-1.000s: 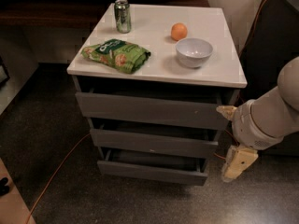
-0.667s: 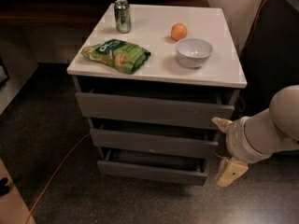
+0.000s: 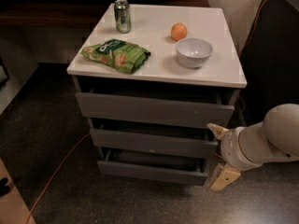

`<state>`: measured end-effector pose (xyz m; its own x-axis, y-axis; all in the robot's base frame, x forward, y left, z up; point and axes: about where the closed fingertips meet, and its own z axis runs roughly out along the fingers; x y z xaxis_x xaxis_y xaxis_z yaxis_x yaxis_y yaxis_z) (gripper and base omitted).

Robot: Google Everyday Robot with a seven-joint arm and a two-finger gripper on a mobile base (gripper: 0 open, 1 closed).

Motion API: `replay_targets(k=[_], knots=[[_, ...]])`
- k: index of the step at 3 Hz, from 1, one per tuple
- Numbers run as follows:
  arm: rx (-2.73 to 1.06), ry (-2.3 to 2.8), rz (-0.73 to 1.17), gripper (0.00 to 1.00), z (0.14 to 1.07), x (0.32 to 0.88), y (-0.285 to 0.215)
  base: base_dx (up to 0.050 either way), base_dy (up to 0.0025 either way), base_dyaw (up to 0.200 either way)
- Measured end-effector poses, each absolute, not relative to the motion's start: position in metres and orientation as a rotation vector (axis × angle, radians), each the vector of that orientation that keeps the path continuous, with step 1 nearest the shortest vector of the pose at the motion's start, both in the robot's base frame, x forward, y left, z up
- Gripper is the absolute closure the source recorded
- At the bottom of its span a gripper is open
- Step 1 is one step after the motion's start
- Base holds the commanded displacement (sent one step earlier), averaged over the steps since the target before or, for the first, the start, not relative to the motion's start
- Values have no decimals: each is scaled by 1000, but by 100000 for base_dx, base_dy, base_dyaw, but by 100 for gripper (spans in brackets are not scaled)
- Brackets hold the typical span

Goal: Place green can into bottom drawer

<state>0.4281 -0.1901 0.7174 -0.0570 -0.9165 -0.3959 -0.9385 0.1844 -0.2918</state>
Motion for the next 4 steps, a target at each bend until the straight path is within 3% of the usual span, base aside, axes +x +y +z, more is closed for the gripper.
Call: replay_targets(k=[4], knots=[[-1744,1918,155,0,553,470,-154,0,0,0]])
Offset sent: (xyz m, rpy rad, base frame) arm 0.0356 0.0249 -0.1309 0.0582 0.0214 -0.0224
